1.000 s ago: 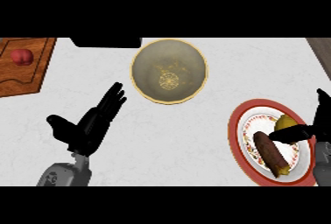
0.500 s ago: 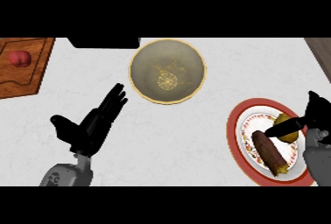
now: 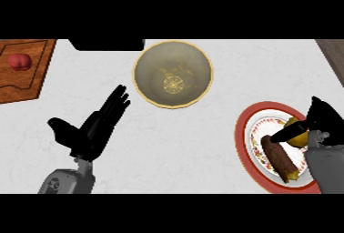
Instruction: Pick the lemon from the plate and place it in the bowl
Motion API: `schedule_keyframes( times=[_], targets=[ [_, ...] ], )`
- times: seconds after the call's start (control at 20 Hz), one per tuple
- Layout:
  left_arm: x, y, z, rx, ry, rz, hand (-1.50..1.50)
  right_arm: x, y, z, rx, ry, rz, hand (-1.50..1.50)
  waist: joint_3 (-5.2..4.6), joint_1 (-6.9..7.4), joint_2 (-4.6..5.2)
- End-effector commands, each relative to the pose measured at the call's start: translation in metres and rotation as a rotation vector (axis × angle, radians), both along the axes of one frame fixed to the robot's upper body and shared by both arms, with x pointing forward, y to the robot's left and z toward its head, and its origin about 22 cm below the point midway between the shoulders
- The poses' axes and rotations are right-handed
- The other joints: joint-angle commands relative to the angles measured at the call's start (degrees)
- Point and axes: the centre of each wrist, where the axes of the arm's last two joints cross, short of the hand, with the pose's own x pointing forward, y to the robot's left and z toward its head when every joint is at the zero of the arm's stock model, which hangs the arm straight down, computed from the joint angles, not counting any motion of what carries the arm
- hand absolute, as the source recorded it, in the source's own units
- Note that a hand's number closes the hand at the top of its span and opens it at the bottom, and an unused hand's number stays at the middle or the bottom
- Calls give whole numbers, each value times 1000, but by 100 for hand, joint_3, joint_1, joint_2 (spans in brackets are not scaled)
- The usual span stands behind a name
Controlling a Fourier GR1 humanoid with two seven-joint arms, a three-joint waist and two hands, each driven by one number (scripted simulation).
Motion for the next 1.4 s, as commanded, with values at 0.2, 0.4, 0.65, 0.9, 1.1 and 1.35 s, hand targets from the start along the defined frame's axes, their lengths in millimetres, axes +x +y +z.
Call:
schedule_keyframes(
  times=[0.2, 0.4, 0.65, 0.9, 1.1, 1.35],
  targets=[
    [-6, -3, -4, 7, 2, 8, 0, 7, 28, -7, -39, 127, -156, -150, 1, -16, -10],
    [-12, -7, -5, -7, 2, -3, 0, 3, 0, -20, -42, 138, -167, -150, 3, -29, -6],
    [-3, -9, 0, 3, -9, -18, 0, 6, 11, -33, -63, 135, -179, -150, 5, -19, 1],
    [2, -4, -6, -3, 14, 2, 0, 11, -14, -51, -46, 92, -194, -150, 7, -13, 11],
    [-8, 13, 10, 11, -4, 12, 0, 6, -11, -50, -42, 108, -199, -150, 7, -9, -4],
    [8, 3, -2, -5, 4, -10, 0, 17, -12, -58, -79, 41, -95, 150, 6, -14, 7]
  ],
)
